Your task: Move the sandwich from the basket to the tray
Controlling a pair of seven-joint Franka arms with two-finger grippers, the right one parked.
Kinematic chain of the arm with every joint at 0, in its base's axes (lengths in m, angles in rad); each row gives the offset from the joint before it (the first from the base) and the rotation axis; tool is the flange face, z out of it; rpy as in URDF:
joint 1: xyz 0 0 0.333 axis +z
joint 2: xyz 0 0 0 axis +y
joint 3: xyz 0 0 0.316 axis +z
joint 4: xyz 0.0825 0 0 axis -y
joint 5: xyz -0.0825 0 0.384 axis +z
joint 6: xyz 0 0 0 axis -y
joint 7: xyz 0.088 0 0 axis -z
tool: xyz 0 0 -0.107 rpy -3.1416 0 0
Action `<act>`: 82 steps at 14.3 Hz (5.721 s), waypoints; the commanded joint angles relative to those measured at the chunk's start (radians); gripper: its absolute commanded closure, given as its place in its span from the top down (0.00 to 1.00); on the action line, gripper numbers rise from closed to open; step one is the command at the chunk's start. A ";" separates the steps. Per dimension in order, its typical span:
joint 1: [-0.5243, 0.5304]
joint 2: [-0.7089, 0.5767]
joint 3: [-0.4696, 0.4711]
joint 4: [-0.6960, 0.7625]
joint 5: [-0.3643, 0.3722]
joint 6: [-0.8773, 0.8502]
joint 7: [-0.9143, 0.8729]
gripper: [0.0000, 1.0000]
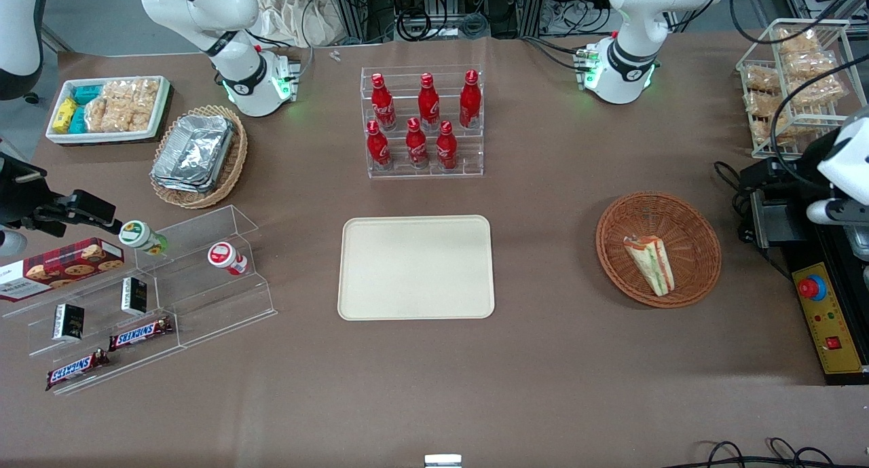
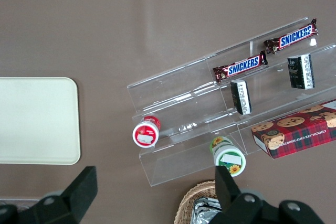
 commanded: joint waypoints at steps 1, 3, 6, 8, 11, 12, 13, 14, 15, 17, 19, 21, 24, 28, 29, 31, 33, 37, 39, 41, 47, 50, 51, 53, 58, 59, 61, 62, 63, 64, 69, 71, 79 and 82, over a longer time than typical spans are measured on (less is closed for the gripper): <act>-0.014 0.063 0.016 0.081 -0.004 -0.035 0.015 1.00; -0.015 0.074 0.016 0.081 -0.015 -0.034 0.006 1.00; -0.047 0.106 0.008 0.048 -0.017 -0.009 -0.197 1.00; -0.069 0.094 0.007 -0.041 -0.012 0.084 -0.300 1.00; -0.070 0.077 0.007 -0.190 -0.012 0.240 -0.463 1.00; -0.072 0.071 0.007 -0.240 -0.012 0.293 -0.527 1.00; -0.072 0.075 0.007 -0.276 -0.011 0.333 -0.599 1.00; -0.074 0.084 0.005 -0.314 -0.003 0.371 -0.648 1.00; -0.084 0.090 0.007 -0.360 -0.001 0.441 -0.664 1.00; -0.090 0.090 0.007 -0.458 0.000 0.573 -0.670 1.00; -0.090 0.092 0.008 -0.536 0.002 0.659 -0.670 1.00; -0.089 0.100 0.008 -0.606 0.006 0.762 -0.670 1.00; -0.089 0.106 0.008 -0.673 0.023 0.841 -0.670 1.00; -0.087 0.159 0.010 -0.689 0.023 0.885 -0.670 1.00; -0.087 0.176 0.010 -0.689 0.025 0.897 -0.669 1.00; -0.087 0.189 0.010 -0.684 0.025 0.901 -0.669 0.69; -0.087 0.189 0.010 -0.676 0.023 0.899 -0.672 0.15; -0.089 0.180 0.010 -0.591 0.023 0.823 -0.739 0.00; -0.087 0.172 0.008 -0.455 0.023 0.615 -0.736 0.00; -0.089 0.176 0.008 -0.298 0.022 0.412 -0.736 0.00; -0.092 0.176 -0.063 0.064 -0.038 0.058 -0.771 0.00; -0.090 0.182 -0.191 0.069 -0.092 0.081 -0.770 0.00; -0.095 0.198 -0.227 0.066 -0.095 0.131 -0.770 0.00; -0.173 0.244 -0.265 0.055 -0.083 0.221 -0.767 0.00; -0.386 0.470 -0.266 0.057 0.043 0.458 -0.784 0.00; -0.391 0.516 -0.266 0.058 0.039 0.488 -0.784 0.00; -0.426 0.560 -0.266 0.054 0.043 0.552 -0.775 0.00; -0.434 0.577 -0.266 0.054 0.045 0.560 -0.769 0.00; -0.436 0.603 -0.266 0.055 0.045 0.562 -0.767 0.00; -0.442 0.624 -0.266 0.055 0.060 0.569 -0.767 0.00; -0.483 0.673 -0.266 0.054 0.080 0.603 -0.776 0.08; -0.483 0.676 -0.265 0.054 0.081 0.603 -0.778 0.89; -0.468 0.566 -0.217 0.066 0.080 0.588 -0.781 1.00; -0.457 0.462 -0.141 0.066 0.077 0.537 -0.776 1.00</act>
